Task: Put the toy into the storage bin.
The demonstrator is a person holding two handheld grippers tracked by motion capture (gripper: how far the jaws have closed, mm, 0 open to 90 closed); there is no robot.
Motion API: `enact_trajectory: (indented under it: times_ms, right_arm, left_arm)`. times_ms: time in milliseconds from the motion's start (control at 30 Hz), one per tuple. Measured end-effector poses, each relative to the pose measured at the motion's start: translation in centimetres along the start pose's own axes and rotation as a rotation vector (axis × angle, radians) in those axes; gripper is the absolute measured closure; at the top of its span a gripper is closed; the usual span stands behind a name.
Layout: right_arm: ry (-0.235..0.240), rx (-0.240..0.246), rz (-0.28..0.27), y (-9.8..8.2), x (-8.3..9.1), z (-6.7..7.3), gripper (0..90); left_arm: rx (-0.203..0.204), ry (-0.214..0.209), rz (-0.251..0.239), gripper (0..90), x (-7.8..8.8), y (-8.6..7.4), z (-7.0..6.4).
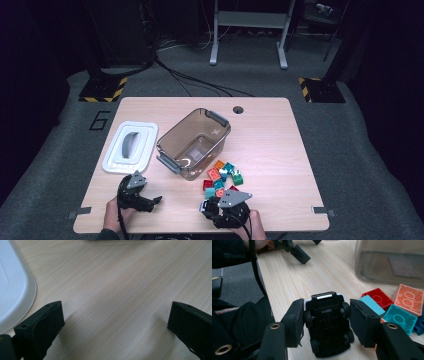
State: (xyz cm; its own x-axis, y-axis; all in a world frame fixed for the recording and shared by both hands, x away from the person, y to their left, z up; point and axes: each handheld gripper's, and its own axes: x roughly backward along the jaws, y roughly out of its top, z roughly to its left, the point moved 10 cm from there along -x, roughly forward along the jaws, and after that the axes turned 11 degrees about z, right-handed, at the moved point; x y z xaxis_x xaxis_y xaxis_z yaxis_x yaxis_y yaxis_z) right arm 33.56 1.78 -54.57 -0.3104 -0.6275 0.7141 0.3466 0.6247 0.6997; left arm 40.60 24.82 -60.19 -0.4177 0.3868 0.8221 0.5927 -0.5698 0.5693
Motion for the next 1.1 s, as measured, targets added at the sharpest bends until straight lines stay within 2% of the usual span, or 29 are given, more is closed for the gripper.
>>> enact_trajectory:
  times_ms: [300, 467, 800, 933, 1100]
  right_arm:
    - [-0.027, -0.046, -0.013, 0.8, 0.9, -0.9, 46.9]
    - [-0.052, -0.074, -0.023, 1.3, 1.7, -1.9, 46.8]
    - [-0.118, -0.156, -0.036, 2.2, 3.4, -5.2, 46.8]
    - [-0.158, -0.182, -0.053, 2.8, 4.4, -7.0, 46.8]
    - [-0.191, -0.199, -0.056, 3.1, 5.2, -8.3, 46.8]
  left_arm:
    - [0.000, 0.000, 0.000, 0.4, 0.0, 0.0, 0.0]
    - [0.002, -0.001, -0.001, 0.4, 0.0, 0.0, 0.0]
    - [0.000, 0.000, 0.000, 0.4, 0.0, 0.0, 0.0]
    - [0.000, 0.000, 0.000, 0.4, 0.0, 0.0, 0.0]
    - [0.003, -0.002, -0.001, 0.4, 0.0, 0.0, 0.0]
